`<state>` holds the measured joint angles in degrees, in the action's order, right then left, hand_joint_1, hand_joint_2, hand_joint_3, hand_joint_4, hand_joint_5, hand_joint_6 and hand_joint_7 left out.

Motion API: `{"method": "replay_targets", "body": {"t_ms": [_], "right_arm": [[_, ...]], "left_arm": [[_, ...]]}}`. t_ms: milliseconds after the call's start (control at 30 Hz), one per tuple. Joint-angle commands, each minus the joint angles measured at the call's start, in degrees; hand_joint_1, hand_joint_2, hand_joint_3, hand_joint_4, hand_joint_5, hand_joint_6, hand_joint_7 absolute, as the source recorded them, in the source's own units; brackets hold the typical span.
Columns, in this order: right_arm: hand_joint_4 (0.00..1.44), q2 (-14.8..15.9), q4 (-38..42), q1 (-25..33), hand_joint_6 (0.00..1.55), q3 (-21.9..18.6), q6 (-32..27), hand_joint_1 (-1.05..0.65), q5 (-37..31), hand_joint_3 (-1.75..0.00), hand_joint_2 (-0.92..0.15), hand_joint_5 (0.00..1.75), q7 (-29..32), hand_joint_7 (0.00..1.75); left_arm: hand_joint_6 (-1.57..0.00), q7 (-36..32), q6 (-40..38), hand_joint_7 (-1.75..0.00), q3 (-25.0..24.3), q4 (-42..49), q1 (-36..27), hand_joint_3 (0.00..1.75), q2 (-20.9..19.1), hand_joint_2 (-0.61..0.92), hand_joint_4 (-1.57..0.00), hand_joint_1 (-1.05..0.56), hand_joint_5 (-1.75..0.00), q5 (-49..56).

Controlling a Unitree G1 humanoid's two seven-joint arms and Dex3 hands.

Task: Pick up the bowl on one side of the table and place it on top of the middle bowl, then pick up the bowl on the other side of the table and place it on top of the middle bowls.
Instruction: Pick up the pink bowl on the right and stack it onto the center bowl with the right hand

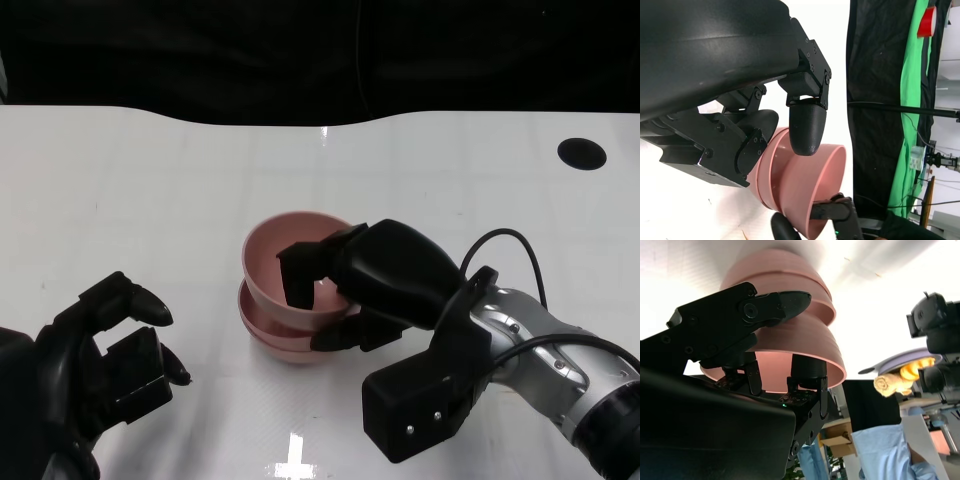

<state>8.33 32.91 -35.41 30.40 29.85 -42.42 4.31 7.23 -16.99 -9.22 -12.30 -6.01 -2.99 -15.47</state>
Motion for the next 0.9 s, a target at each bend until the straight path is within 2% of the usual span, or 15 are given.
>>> {"method": "replay_targets", "body": {"t_ms": [33,600,667,900], "right_arm": [[0.78,0.5,1.4,-1.4,0.58,0.5,0.9,-0.22,-0.5,-0.25,-0.89,1.75,1.3,1.75],[0.75,-1.0,5.8,-3.4,0.56,2.4,0.3,-0.23,-2.2,-0.25,-0.92,1.75,2.6,1.74],[0.75,-1.1,6.2,-3.6,0.60,2.5,0.7,-0.23,-2.2,-0.23,-0.92,1.75,3.0,1.68],[0.76,-0.9,6.0,-4.3,0.58,3.3,0.7,-0.23,-2.2,-0.23,-0.92,1.75,2.6,1.75]], "left_arm": [[-0.62,-0.4,0.3,-1.75,-0.1,-0.1,-0.4,1.33,-0.2,0.59,-0.77,0.03,-1.75,0.2],[-0.62,-0.5,0.4,-1.75,0.3,-0.4,-0.6,1.29,-0.1,0.62,-0.76,0.04,-1.75,0.3],[-0.62,-0.4,0.7,-1.75,0.3,-0.3,-0.6,1.29,-0.1,0.62,-0.76,0.03,-1.75,0.3],[-0.62,-0.7,0.4,-1.75,0.5,-0.4,-0.6,1.28,0.1,0.61,-0.76,0.03,-1.75,0.4]]}}
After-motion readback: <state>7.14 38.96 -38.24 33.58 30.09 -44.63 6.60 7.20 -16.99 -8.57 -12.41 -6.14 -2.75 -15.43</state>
